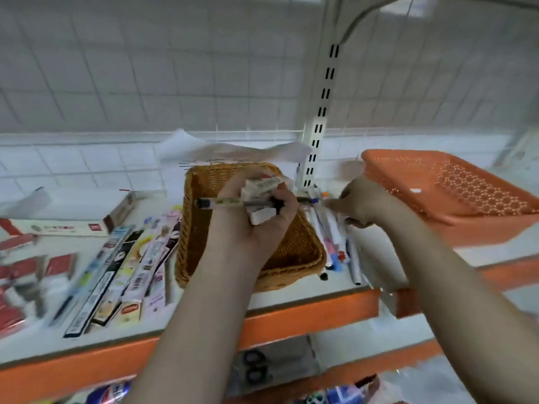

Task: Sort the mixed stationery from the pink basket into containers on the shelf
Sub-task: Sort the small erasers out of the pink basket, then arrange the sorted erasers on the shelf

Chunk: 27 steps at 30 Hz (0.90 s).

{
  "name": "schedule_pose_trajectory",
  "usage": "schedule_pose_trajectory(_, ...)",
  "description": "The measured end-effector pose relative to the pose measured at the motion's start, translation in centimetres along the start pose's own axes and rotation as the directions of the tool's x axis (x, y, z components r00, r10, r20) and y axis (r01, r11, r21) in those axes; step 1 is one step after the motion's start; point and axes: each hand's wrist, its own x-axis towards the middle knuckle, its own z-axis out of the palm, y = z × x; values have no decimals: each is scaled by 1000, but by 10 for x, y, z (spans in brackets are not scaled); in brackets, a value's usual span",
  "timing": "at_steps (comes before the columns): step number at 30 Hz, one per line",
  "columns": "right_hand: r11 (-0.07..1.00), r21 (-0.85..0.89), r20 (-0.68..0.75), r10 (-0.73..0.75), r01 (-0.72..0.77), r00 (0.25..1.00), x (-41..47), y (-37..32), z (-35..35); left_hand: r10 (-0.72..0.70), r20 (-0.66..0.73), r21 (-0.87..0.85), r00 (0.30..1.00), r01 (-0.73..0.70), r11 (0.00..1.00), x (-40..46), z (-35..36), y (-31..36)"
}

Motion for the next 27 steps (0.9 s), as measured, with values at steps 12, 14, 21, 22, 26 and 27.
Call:
schedule_pose_trajectory(12,123,867,494,-331,-483,804,-37,11,0,167,-1,204,986,-163,965,20,18,-53)
schedule_pose_trajectory(14,92,867,487,-364,-489,794,-33,11,5,122,62,212,991,-133,968,15,14,-52)
schedule_pose_trajectory(21,-38,953,276,-296,-300,914,-43,-28,-5,441,67,364,895,-433,825,-31,4,-1)
schedule_pose_trajectory(22,31,982,188,-309,-188,932,-49,-43,-5,492,65,347,868,-482,805,-44,-3,12)
schedule_pose_trajectory(26,311,895,-128,-505,318,853,-90,-108,14,618,-59,341,784,-566,750,-104,-40,74)
schedule_pose_trajectory(27,356,835,-168,-561,419,811,-101,-126,23,644,-96,336,759,-584,739,-120,-49,89)
